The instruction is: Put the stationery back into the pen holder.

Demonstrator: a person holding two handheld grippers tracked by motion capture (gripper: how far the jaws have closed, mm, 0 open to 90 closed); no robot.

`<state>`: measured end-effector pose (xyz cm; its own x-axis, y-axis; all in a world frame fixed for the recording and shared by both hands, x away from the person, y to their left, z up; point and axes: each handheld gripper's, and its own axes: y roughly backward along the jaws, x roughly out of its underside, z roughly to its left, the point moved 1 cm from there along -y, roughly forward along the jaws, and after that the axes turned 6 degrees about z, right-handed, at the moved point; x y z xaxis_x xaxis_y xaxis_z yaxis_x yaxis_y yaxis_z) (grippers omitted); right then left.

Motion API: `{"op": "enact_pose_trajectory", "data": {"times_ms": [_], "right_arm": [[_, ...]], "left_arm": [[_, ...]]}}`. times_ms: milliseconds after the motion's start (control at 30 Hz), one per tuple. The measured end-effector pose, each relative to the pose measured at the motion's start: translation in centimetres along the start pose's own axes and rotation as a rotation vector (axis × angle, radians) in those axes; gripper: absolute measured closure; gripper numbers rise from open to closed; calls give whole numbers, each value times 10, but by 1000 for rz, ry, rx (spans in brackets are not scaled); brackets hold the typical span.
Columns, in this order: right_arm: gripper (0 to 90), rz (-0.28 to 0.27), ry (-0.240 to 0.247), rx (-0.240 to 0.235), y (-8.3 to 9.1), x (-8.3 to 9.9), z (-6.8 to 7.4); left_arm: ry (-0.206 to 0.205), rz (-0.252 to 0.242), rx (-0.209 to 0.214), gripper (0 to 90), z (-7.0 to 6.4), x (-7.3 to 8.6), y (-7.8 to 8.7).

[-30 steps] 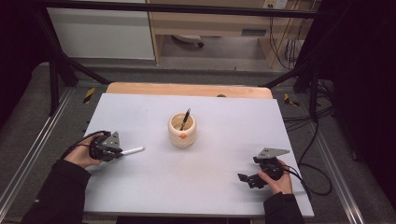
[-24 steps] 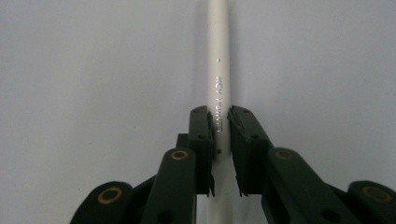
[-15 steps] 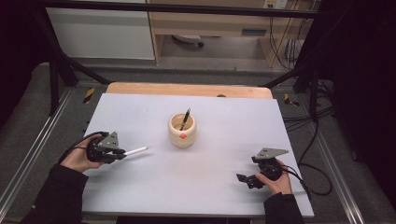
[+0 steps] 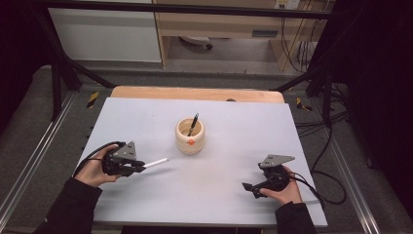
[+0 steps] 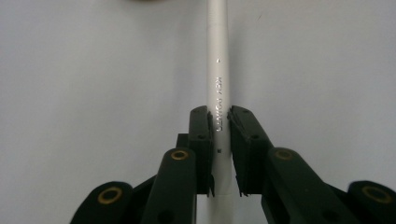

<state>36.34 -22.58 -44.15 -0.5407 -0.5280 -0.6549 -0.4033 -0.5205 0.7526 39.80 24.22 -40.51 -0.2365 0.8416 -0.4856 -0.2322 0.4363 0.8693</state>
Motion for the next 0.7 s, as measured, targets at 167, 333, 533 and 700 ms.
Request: {"op": "enact_pose_trajectory", "data": {"times_ms": [167,333,533,700], "right_arm": [[18,7,95,24,-3,-12,16],[45,12,217,40,-5,-30,34],[69,32,364,52,-13,-55,58],[122,27,483,59,-19,-77,76]], "left_arm": [[1,-8,35,786,-10,-20,-7],[-1,-9,66,787,-20,-43,-10],[3,10,107,786,-31,-70,-11],[11,21,133,786,-38,-88,-11]]}}
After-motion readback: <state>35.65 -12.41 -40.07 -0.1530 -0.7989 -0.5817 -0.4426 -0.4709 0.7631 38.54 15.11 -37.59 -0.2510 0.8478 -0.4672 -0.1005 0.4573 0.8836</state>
